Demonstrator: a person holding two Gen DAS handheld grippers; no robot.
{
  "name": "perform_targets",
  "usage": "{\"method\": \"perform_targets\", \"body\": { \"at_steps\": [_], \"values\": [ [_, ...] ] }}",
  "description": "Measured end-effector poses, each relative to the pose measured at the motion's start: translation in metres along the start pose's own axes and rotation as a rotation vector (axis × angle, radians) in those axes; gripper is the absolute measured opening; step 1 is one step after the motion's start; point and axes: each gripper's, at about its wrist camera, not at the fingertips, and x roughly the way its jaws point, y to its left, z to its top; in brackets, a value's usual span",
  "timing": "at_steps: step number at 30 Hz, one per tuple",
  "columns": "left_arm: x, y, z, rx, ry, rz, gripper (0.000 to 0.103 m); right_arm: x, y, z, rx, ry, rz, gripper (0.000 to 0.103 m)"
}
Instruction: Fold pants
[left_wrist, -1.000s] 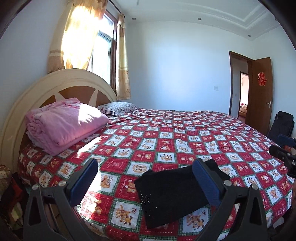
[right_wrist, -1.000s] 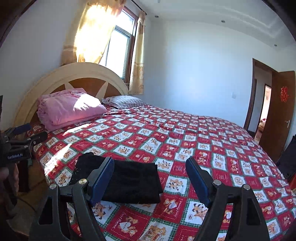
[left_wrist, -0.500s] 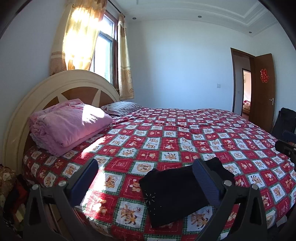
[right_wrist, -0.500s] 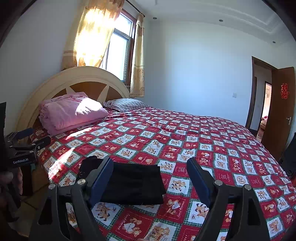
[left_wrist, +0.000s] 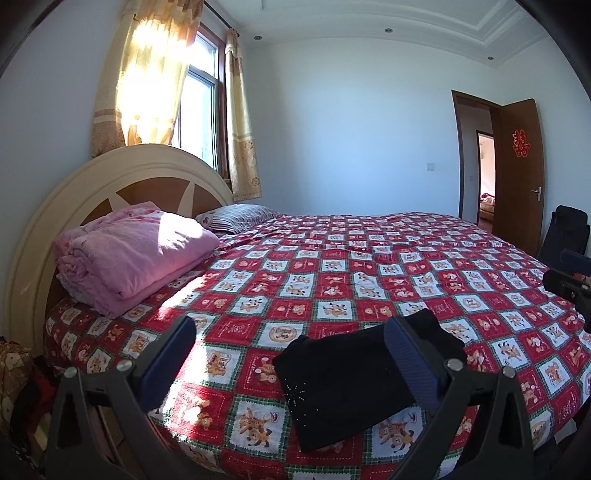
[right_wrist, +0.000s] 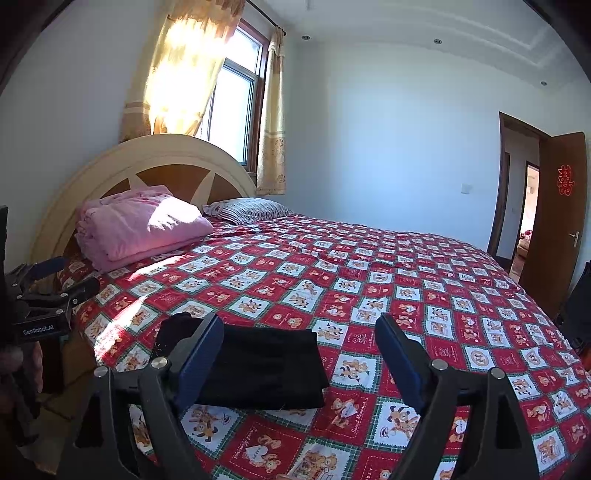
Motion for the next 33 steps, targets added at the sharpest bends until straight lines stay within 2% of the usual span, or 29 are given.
{"method": "perform_targets", "body": {
  "at_steps": [33],
  "values": [
    [-0.0008,-0.0085,-0.0011,0.02,0.011,-0.018,0.103,-0.0006,0.001,-0.0018,-0.019,-0.014,-0.013,0.085]
  ]
}}
